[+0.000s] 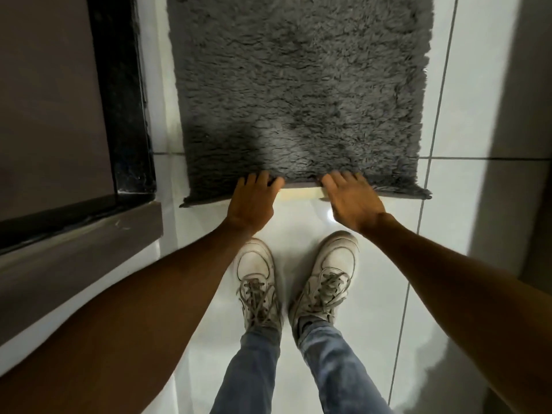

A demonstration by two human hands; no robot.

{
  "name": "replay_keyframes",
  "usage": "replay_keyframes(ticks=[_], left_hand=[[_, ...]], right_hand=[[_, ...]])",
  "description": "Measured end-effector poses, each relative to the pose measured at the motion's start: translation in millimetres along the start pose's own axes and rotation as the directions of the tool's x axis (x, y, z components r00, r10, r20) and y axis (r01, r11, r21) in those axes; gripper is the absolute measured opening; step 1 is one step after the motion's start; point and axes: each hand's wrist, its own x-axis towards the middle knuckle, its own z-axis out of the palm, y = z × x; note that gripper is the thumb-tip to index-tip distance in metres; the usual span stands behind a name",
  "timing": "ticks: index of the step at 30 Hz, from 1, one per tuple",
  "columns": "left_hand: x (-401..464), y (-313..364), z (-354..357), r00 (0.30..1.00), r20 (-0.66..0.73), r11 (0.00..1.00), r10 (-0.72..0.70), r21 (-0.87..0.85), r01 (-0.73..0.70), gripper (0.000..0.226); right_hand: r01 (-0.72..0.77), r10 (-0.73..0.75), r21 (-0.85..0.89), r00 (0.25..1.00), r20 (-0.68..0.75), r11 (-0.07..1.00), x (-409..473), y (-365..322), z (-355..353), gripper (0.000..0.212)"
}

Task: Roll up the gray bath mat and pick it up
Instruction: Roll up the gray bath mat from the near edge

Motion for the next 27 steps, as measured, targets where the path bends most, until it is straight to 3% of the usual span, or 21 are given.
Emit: replay_keyframes(ticks=[4,6,8,13,17,19,23,27], left_hand=[[14,-4,16,0.968,-0.234,0.994,-0.088,0.036,0.099,0.028],[12,-4,28,0.917,-0.375,0.986,-0.135,0.041,0.162,0.020],[2,-5,39,0.887,-0.419,0.975,-0.194,0.014,0.221,0.023],[-27,-27,63,0.921,-0.333,0.979,-0.205,-0.074,0.191,0.054],[-40,-55,66,0.898,-0.432,0.996,-0.089,-0.043,0.079,0.060],[-42,-66,63,0.918,-0.393,0.998,-0.054,0.004,0.060,0.062],[-35,-71,53,0.972,-0.214,0.995,-0.095,-0.062,0.084,0.053],[-24,-72,41,0.974,-0.161,0.987,-0.157,-0.066,0.149,0.034]], right_hand=[[-0.153,0.111,-0.116,0.947,-0.302,0.981,-17,7,26,0.043],[-0.184,0.137,-0.142,0.947,-0.291,0.973,-19,11,38,0.043],[-0.186,0.152,-0.141,0.963,-0.221,0.972,-19,11,45,0.050],[-0.196,0.185,-0.138,0.979,-0.089,0.971,-18,17,44,0.066],[-0.219,0.216,-0.154,0.976,-0.038,0.963,-16,27,33,0.079],[-0.224,0.218,-0.147,0.974,-0.060,0.963,-15,29,30,0.076],[-0.280,0.269,-0.064,0.953,-0.137,0.958,-17,28,30,0.049],[-0.255,0.252,-0.034,0.965,-0.076,0.966,-10,37,24,0.046]])
